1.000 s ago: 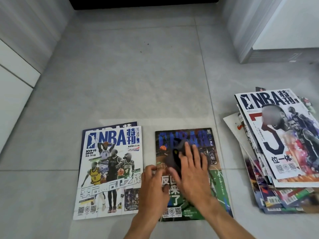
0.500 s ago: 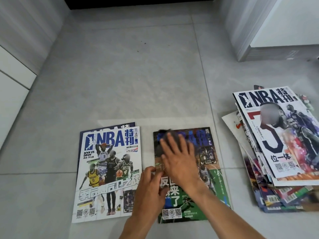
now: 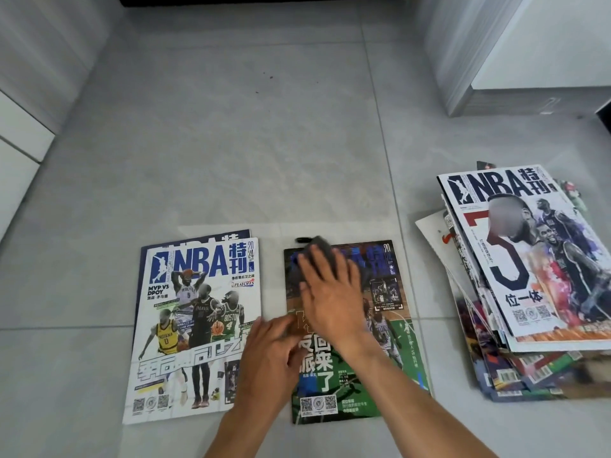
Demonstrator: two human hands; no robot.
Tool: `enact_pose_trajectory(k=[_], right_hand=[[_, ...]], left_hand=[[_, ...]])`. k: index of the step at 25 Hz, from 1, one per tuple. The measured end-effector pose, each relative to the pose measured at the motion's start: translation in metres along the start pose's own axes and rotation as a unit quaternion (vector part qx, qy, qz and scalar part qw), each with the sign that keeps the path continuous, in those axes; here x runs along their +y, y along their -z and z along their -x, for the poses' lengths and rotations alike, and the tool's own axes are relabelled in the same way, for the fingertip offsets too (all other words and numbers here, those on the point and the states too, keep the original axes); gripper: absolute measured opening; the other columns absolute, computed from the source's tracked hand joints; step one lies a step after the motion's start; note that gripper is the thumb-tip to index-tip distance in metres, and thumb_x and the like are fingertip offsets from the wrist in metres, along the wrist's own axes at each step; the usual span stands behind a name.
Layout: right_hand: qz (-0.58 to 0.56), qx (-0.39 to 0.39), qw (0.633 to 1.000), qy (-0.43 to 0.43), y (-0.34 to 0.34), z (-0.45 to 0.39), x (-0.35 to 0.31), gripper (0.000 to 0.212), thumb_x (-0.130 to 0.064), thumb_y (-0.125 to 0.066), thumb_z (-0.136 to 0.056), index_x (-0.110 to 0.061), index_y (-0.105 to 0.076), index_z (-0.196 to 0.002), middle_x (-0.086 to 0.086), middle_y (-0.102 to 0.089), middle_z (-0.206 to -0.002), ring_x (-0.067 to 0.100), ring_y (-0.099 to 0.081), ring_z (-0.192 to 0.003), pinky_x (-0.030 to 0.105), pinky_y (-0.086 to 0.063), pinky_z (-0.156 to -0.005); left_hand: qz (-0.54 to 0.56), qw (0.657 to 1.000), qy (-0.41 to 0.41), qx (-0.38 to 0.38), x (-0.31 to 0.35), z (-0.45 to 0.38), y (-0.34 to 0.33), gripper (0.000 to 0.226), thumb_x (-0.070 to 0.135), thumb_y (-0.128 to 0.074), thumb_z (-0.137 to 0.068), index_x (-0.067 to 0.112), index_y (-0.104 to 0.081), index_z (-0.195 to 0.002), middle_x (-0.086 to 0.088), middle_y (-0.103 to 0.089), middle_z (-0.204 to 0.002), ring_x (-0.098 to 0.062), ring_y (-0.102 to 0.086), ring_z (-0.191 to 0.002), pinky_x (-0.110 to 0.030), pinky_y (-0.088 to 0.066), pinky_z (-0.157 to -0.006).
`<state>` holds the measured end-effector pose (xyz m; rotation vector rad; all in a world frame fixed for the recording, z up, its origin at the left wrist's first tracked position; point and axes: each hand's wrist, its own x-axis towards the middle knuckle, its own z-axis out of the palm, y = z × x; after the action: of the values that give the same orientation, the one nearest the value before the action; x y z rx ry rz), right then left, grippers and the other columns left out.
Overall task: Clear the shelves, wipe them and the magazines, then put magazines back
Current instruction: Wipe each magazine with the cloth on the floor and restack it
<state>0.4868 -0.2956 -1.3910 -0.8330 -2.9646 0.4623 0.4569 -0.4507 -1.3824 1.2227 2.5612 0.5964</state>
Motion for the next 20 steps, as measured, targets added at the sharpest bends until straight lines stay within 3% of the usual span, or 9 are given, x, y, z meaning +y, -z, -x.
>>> enact_pose_trajectory(k=[2, 4, 8, 10, 13, 15, 16, 18, 20], right_hand=[[0.011, -0.029, 0.992, 0.121, 0.004, -0.004, 0.006, 0.052, -0.049, -0.032, -0.100, -0.036, -0.041, -0.149, -0.005, -0.034, -0.159, 0.035, -0.034, -0.144, 0.060, -0.030, -0.116], [0.021, -0.034, 0.990, 0.139, 0.011, -0.005, 0.041, 0.052, -0.054, -0.034, -0.099, -0.040, -0.038, -0.150, -0.008, -0.029, -0.161, 0.030, -0.031, -0.146, 0.059, -0.031, -0.115], [-0.007, 0.057, 0.988, -0.146, 0.021, 0.013, 0.091, 0.053, -0.052, -0.031, -0.103, -0.034, -0.033, -0.153, -0.001, -0.023, -0.164, 0.036, -0.024, -0.148, 0.062, -0.025, -0.117], [-0.005, 0.072, 0.981, -0.182, 0.011, 0.022, 0.060, 0.053, -0.048, -0.035, -0.104, -0.034, -0.028, -0.155, -0.001, -0.019, -0.164, 0.036, -0.018, -0.151, 0.060, -0.015, -0.120], [0.013, 0.027, 0.999, 0.036, -0.008, 0.036, -0.010, 0.052, -0.048, -0.035, -0.103, -0.035, -0.030, -0.153, -0.005, -0.023, -0.163, 0.033, -0.021, -0.151, 0.057, -0.013, -0.120], [0.030, -0.047, 0.981, 0.185, -0.006, 0.030, -0.010, 0.052, -0.050, -0.029, -0.102, -0.037, -0.029, -0.153, -0.007, -0.024, -0.163, 0.031, -0.021, -0.151, 0.055, -0.018, -0.121], [0.029, -0.063, 0.977, 0.204, -0.001, 0.020, 0.005, 0.053, -0.051, -0.028, -0.102, -0.039, -0.026, -0.154, -0.008, -0.020, -0.164, 0.028, -0.018, -0.152, 0.055, -0.017, -0.122], [0.022, -0.038, 0.993, 0.110, 0.006, 0.003, 0.039, 0.054, -0.052, -0.031, -0.102, -0.039, -0.024, -0.155, -0.009, -0.016, -0.165, 0.027, -0.015, -0.152, 0.056, -0.019, -0.121], [-0.006, 0.038, 0.995, -0.088, 0.014, -0.004, 0.063, 0.054, -0.048, -0.039, -0.103, -0.034, -0.030, -0.154, -0.004, -0.022, -0.164, 0.032, -0.020, -0.150, 0.058, -0.021, -0.120]], left_hand=[[0.033, 0.999, -0.007, 0.001, -0.009, -0.003, 0.003, 0.028, 0.013, -0.083, -0.074, 0.029, -0.077, -0.097, 0.014, -0.065, -0.124, -0.008, -0.062, -0.111, -0.054, -0.041, -0.109], [0.045, 0.999, -0.013, -0.009, -0.017, -0.005, 0.007, 0.026, 0.013, -0.079, -0.078, 0.029, -0.076, -0.098, 0.018, -0.061, -0.126, -0.004, -0.057, -0.113, -0.054, -0.038, -0.110], [0.055, 0.998, 0.019, 0.015, -0.023, -0.004, 0.009, 0.028, 0.022, -0.079, -0.079, 0.029, -0.074, -0.106, 0.015, -0.047, -0.139, -0.010, -0.037, -0.128, -0.046, -0.032, -0.113], [0.042, 0.995, 0.080, 0.030, -0.031, -0.002, 0.008, 0.048, 0.041, -0.080, -0.076, 0.029, -0.066, -0.120, 0.004, -0.036, -0.152, -0.017, -0.025, -0.140, -0.047, -0.022, -0.117], [0.026, 0.995, 0.098, 0.009, -0.046, 0.001, 0.010, 0.087, 0.074, -0.060, -0.072, 0.025, -0.046, -0.143, -0.002, -0.017, -0.163, -0.019, -0.006, -0.150, -0.044, -0.007, -0.119], [0.036, 0.995, 0.097, -0.003, -0.048, 0.001, 0.010, 0.093, 0.078, -0.047, -0.072, 0.023, -0.040, -0.147, 0.001, -0.011, -0.164, -0.012, 0.001, -0.150, -0.044, -0.006, -0.121], [0.052, 0.994, 0.100, -0.003, -0.048, 0.000, 0.011, 0.089, 0.076, -0.047, -0.072, 0.026, -0.039, -0.146, 0.004, -0.010, -0.164, -0.008, 0.003, -0.149, -0.046, -0.007, -0.122], [0.073, 0.992, 0.106, -0.006, -0.047, 0.000, 0.010, 0.081, 0.072, -0.052, -0.074, 0.037, -0.037, -0.146, 0.008, -0.007, -0.163, -0.002, 0.008, -0.146, -0.048, -0.006, -0.122], [0.047, 0.994, 0.098, -0.015, -0.047, 0.000, 0.007, 0.078, 0.076, -0.047, -0.076, 0.044, -0.035, -0.146, 0.004, -0.004, -0.164, -0.007, 0.012, -0.148, -0.048, 0.000, -0.121]])
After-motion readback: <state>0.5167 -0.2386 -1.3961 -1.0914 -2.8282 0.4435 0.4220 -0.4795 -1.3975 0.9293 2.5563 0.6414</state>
